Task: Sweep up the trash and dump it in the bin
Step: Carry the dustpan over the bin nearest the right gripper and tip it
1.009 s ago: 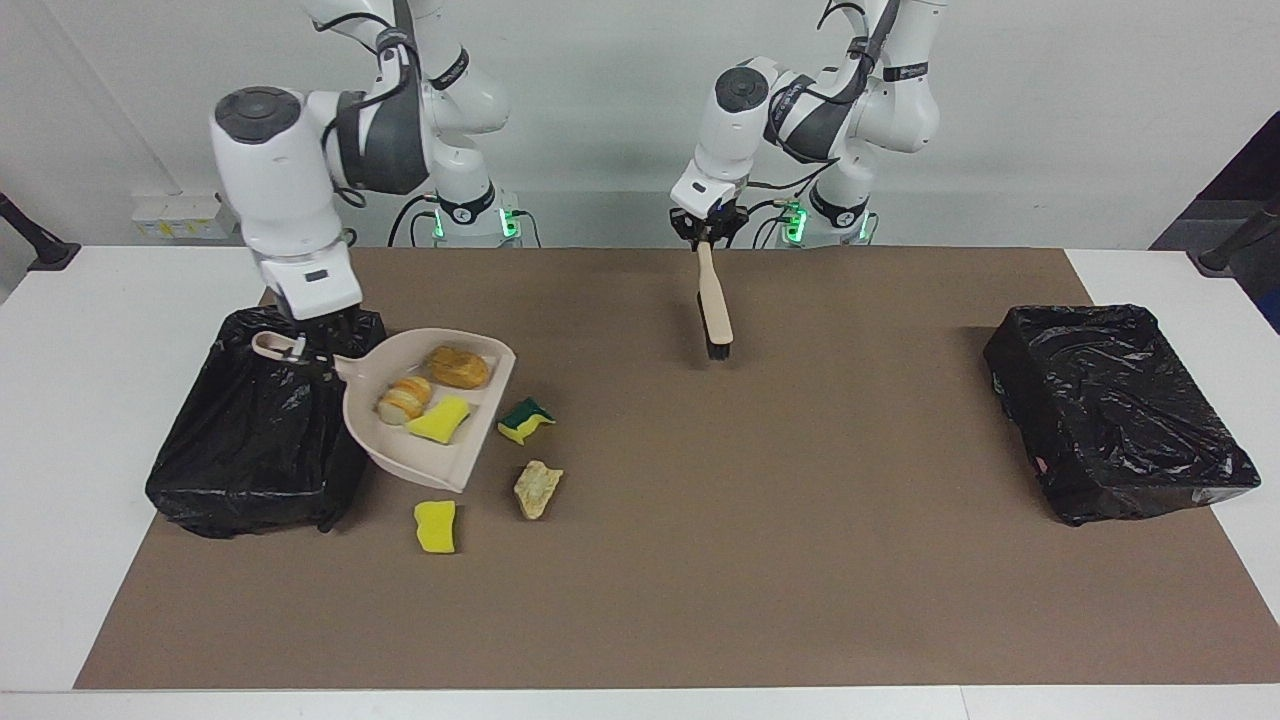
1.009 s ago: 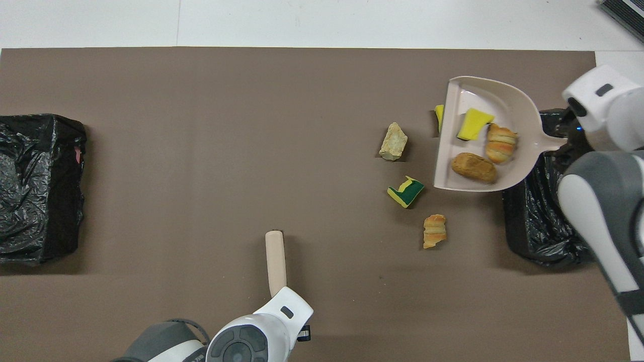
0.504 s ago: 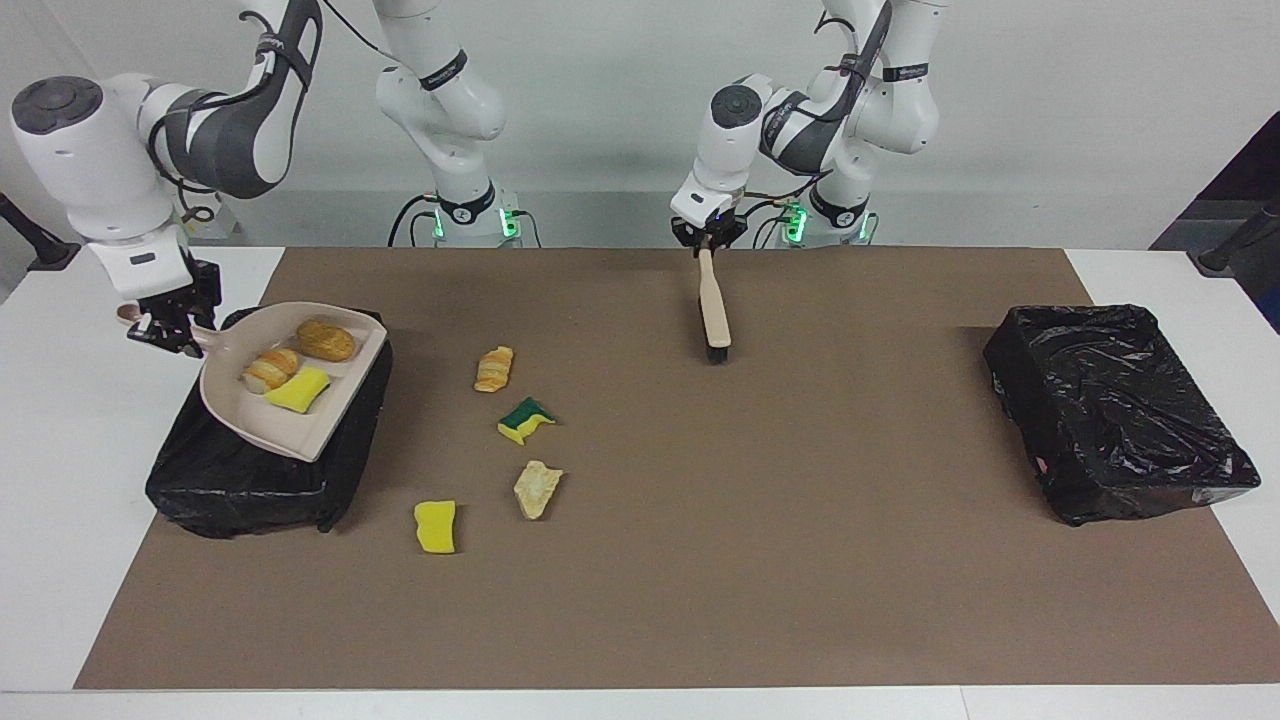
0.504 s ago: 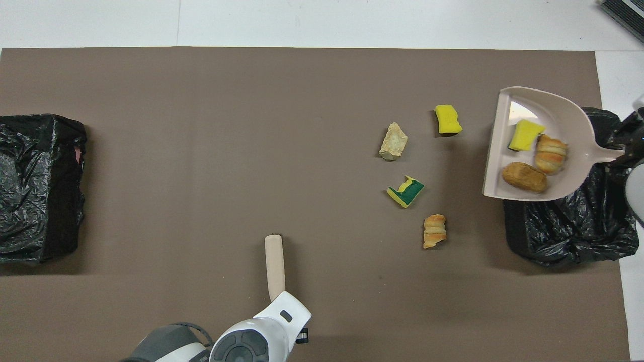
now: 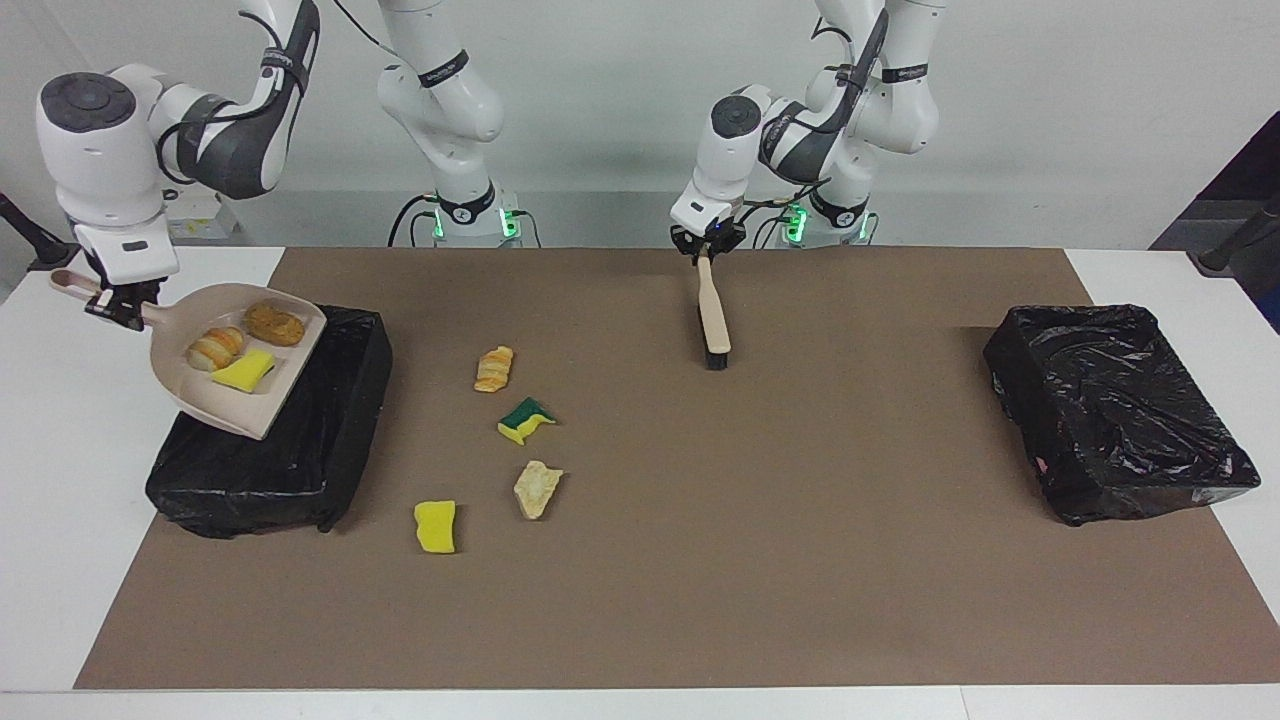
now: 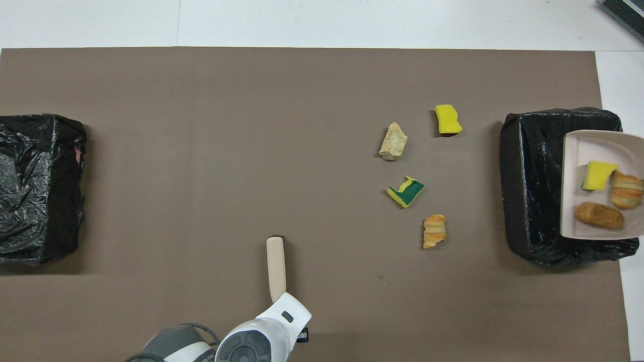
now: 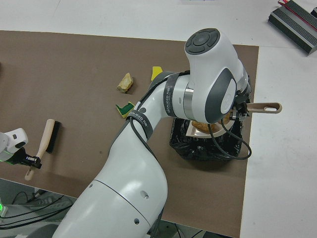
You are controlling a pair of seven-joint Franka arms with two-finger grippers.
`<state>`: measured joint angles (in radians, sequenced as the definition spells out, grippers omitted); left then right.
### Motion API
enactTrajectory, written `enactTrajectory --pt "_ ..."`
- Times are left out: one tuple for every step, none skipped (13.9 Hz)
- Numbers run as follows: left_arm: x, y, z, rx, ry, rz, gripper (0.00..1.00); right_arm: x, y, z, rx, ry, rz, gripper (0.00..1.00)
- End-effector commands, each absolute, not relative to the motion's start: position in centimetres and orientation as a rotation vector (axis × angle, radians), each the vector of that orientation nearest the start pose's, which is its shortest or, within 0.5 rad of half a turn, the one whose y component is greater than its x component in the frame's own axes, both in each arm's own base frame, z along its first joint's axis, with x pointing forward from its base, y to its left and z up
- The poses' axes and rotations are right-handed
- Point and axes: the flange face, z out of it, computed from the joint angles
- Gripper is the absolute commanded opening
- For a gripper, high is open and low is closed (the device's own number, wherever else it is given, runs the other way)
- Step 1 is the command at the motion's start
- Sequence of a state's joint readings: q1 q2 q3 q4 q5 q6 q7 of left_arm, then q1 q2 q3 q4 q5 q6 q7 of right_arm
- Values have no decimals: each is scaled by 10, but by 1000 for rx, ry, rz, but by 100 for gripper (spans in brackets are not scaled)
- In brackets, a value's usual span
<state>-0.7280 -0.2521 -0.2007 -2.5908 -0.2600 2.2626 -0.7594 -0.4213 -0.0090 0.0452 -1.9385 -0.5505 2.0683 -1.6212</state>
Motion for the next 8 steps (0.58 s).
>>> enactTrajectory --pt "249 -331 333 -3169 -25 252 58 525 -207 509 -2525 -2462 733 0" --pt "249 -332 334 -3168 -21 255 78 528 -202 509 -2547 -2469 791 0" --pt "251 -333 332 -3163 -23 265 92 530 -198 509 -2568 -2476 849 0" --pt "253 -334 334 -3165 -26 267 100 531 -195 506 -2574 -2477 888 0" --pt "261 -332 337 -3170 -57 265 100 531 -194 504 -2574 -2486 916 0" --pt "273 -328 344 -3179 -97 258 100 535 -186 505 -2547 -2533 974 0" --pt "283 -326 354 -3173 -117 267 100 537 -178 507 -2526 -2571 1051 0" --pt "297 -320 364 -3171 -143 272 100 538 -174 509 -2519 -2586 1115 0"
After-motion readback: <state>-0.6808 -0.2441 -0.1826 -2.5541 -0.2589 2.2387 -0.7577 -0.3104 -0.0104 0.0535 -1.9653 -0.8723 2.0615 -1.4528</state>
